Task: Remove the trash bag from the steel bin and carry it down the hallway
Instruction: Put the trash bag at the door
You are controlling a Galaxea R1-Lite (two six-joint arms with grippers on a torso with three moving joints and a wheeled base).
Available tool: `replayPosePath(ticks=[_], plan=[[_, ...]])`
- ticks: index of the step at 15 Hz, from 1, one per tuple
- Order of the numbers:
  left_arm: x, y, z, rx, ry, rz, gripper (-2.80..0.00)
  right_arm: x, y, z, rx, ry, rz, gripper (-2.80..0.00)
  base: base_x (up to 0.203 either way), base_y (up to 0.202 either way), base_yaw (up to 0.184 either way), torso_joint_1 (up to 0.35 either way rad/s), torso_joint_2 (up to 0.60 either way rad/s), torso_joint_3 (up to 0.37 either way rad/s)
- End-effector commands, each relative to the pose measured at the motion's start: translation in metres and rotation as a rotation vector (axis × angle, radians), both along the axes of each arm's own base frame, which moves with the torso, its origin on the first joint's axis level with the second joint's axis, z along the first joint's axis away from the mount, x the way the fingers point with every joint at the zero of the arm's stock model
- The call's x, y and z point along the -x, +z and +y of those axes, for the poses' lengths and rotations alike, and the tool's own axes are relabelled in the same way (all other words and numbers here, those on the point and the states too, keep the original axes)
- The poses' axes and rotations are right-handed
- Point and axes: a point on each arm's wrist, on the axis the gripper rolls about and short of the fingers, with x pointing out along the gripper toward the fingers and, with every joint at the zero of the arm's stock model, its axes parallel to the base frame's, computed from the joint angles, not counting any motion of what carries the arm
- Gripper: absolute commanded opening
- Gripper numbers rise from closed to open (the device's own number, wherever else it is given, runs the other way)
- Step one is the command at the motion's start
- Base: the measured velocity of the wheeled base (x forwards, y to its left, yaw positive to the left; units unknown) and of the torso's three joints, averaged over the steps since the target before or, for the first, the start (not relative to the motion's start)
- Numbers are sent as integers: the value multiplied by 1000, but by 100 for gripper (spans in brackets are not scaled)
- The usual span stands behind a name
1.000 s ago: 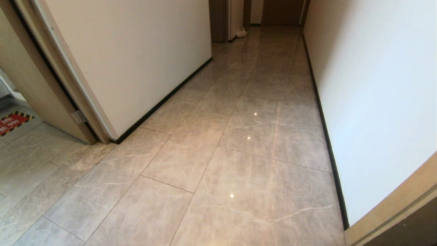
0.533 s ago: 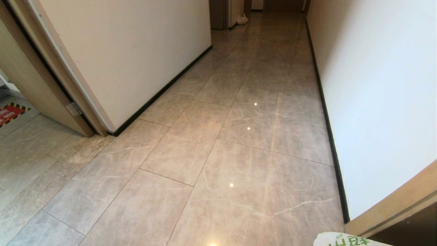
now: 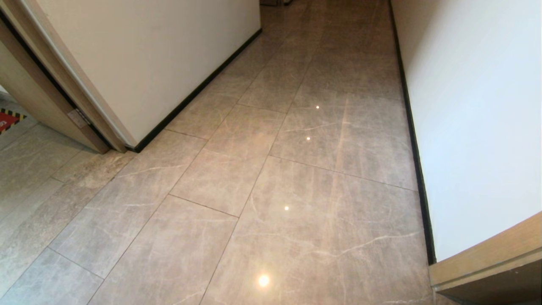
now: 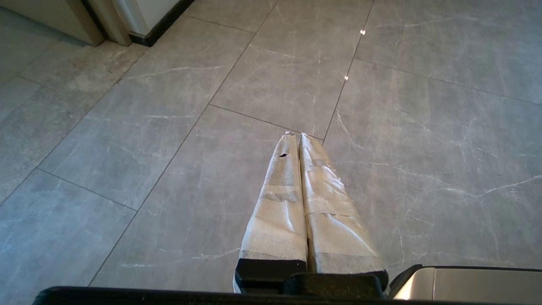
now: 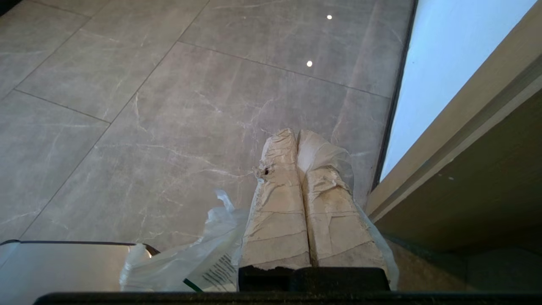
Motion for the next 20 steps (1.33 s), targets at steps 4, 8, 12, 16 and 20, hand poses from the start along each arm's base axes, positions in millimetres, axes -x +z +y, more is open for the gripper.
replayPosePath(ticks=[4, 8, 12, 16, 20], plan=[[0, 0, 0, 0, 1, 0, -280, 0, 0, 0, -1, 1, 2, -280, 0, 0, 0, 1, 5, -204], [0, 0, 0, 2, 1, 0, -280, 0, 0, 0, 1, 2, -1, -280, 0, 0, 0, -1, 2, -200], [0, 0, 0, 0, -1, 0, -280, 0, 0, 0, 9, 0, 2, -280, 0, 0, 0, 2, 5, -197], [0, 0, 0, -4, -1, 0, -280, 3, 11, 0, 1, 4, -28, -280, 0, 0, 0, 1, 2, -106], [0, 0, 0, -3, 1, 0, -280, -1, 80, 0, 1, 5, 56, -280, 0, 0, 0, 0, 2, -7]])
